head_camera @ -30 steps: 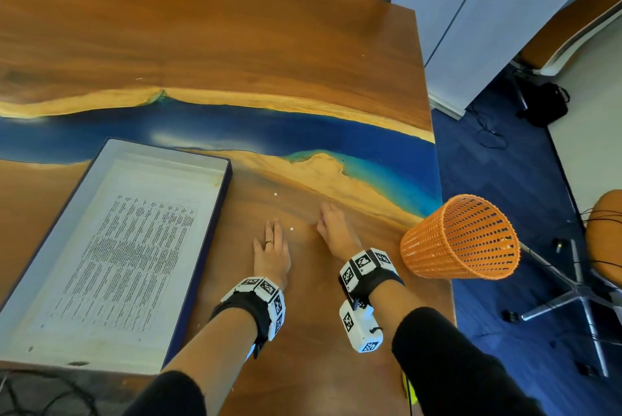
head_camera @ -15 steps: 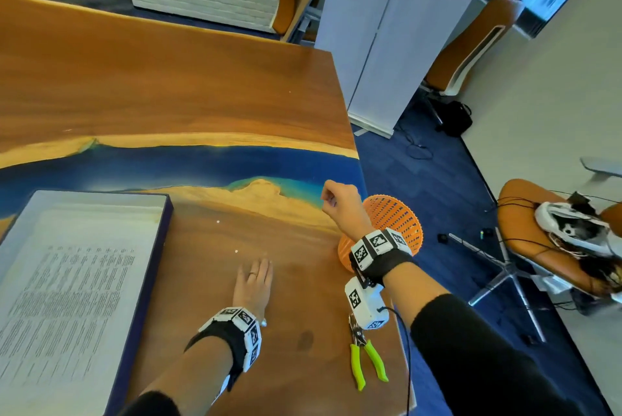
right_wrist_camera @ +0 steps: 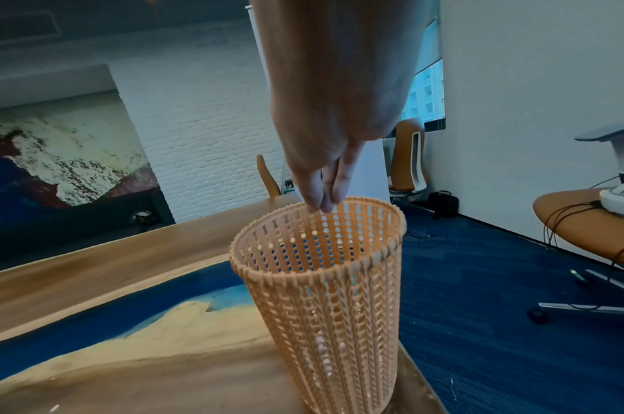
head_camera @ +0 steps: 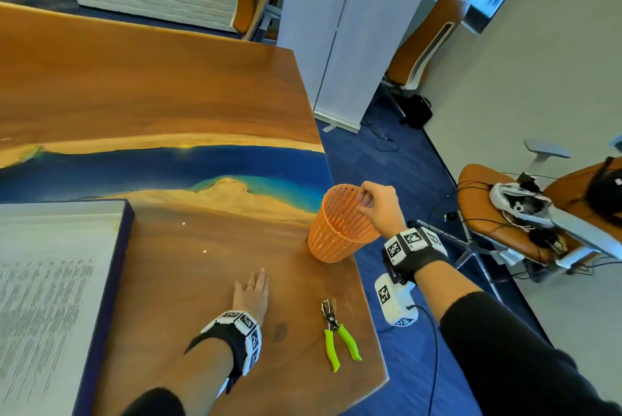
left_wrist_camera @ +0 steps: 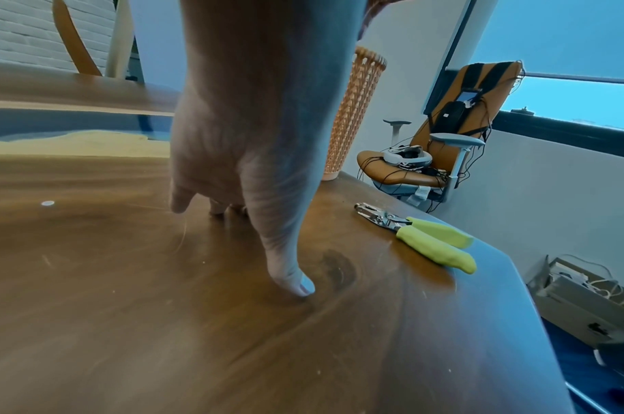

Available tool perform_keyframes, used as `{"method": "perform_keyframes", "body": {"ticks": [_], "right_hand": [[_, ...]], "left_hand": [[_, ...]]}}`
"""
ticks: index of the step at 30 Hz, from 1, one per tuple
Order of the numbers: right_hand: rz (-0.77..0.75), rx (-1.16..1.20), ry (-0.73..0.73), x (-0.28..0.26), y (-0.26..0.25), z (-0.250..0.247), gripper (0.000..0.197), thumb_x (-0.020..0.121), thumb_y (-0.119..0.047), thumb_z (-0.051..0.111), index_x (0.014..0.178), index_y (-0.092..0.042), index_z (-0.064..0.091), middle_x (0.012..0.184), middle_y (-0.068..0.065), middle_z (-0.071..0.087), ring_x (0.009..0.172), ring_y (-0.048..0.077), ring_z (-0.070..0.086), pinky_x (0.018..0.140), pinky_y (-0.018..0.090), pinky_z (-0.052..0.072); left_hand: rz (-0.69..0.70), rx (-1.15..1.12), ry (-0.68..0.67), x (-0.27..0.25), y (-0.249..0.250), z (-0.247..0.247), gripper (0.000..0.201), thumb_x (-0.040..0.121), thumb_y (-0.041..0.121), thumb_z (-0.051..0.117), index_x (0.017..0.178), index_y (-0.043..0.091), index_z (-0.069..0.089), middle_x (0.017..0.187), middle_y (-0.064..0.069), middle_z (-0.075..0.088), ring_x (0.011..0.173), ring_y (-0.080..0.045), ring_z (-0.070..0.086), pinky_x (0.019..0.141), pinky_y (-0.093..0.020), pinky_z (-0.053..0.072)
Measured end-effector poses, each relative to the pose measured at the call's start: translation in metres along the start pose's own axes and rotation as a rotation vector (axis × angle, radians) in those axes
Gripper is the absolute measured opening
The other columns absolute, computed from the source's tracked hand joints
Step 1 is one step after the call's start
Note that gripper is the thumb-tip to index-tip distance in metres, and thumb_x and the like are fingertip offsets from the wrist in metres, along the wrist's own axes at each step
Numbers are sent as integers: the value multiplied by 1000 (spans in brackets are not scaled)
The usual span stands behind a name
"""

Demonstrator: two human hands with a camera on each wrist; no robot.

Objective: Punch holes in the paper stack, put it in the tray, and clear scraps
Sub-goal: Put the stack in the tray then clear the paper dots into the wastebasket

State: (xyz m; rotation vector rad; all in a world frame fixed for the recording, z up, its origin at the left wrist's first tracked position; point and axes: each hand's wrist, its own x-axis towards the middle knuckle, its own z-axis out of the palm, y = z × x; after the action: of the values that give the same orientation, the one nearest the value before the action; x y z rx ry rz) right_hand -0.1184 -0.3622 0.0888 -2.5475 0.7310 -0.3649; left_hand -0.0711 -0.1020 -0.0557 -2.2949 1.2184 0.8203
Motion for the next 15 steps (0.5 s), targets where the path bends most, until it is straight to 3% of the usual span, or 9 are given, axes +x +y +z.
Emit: {"method": "perform_keyframes", "body": {"ticks": [4, 6, 11, 15], "right_hand": [[38, -34, -24, 3, 0, 0, 27, 66, 8, 73, 66, -13, 55, 67, 14, 64, 64, 23, 61, 66, 35, 52], [56, -53, -41, 4, 1, 1, 27, 67, 9, 72, 65, -14, 58, 68, 14, 65, 67, 24, 63, 70, 37, 55], [56, -43, -47, 5, 0, 4, 11, 80, 3, 63, 79, -5, 70, 78, 15, 71, 75, 25, 67, 78, 42, 57], [-2, -34, -1, 6, -15, 6, 17, 91, -13, 55, 84, -5, 68, 77, 10, 68, 71, 19, 61, 72, 40, 54]], "left_hand": [[15, 20, -4, 1, -4, 0, 101, 89, 33, 62, 150, 2, -12, 158, -11, -21, 148, -27, -5, 115, -49, 19], [22, 17, -7, 1, -5, 0, 99, 90, 31, 61, 150, 2, -12, 158, -11, -22, 149, -27, -5, 115, -48, 20], [41, 23, -9, 3, -8, 1, 99, 89, 28, 63, 151, 3, -11, 157, -10, -22, 149, -26, -5, 115, -49, 20], [49, 8, 8, 4, -11, 2, 103, 86, 32, 67, 151, 4, -8, 158, -9, -21, 149, -24, -2, 115, -48, 21]]}}
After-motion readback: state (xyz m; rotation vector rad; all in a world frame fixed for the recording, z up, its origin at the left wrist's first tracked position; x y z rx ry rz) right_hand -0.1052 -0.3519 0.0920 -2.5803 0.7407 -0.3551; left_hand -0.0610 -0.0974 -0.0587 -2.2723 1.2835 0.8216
